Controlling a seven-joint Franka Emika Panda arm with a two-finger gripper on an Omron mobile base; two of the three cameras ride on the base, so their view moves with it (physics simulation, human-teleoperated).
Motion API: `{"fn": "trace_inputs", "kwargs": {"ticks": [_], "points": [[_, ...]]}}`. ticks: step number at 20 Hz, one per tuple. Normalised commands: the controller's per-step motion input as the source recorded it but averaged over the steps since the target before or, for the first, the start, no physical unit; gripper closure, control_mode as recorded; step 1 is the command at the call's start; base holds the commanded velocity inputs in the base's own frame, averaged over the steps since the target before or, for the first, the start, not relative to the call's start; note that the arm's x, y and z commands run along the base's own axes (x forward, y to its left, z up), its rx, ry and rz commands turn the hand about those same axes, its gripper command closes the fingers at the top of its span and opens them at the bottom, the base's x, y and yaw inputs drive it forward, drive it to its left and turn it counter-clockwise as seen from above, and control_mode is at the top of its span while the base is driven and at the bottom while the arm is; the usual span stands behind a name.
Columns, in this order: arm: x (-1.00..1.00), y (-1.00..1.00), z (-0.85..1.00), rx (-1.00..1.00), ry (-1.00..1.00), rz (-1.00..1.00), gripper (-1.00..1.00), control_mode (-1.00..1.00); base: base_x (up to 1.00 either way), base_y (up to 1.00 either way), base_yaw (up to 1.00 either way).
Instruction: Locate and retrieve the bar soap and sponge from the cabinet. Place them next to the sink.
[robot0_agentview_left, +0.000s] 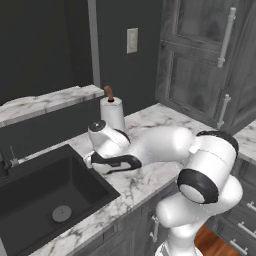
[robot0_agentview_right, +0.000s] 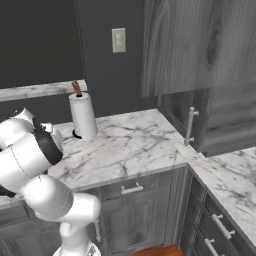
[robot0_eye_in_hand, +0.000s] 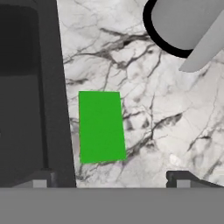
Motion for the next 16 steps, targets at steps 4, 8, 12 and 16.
{"fn": "trace_inputs", "kwargs": {"ticks": [4, 8, 12, 16], "points": [[-0.6, -0.35, 0.61, 0.0, 0.08, 0.0, -1.0, -1.0, 0.0, 0.0, 0.0], [-0.55, -0.42, 0.66, 0.0, 0.13, -0.01, -1.0, -1.0, 0.0, 0.0, 0.0], [-0.52, -0.42, 0.6, 0.0, 0.16, -0.01, -1.0, -1.0, 0.0, 0.0, 0.0], [-0.44, -0.39, 0.31, -0.13, 0.19, 0.0, -1.0, -1.0, 0.0, 0.0, 0.0]]}}
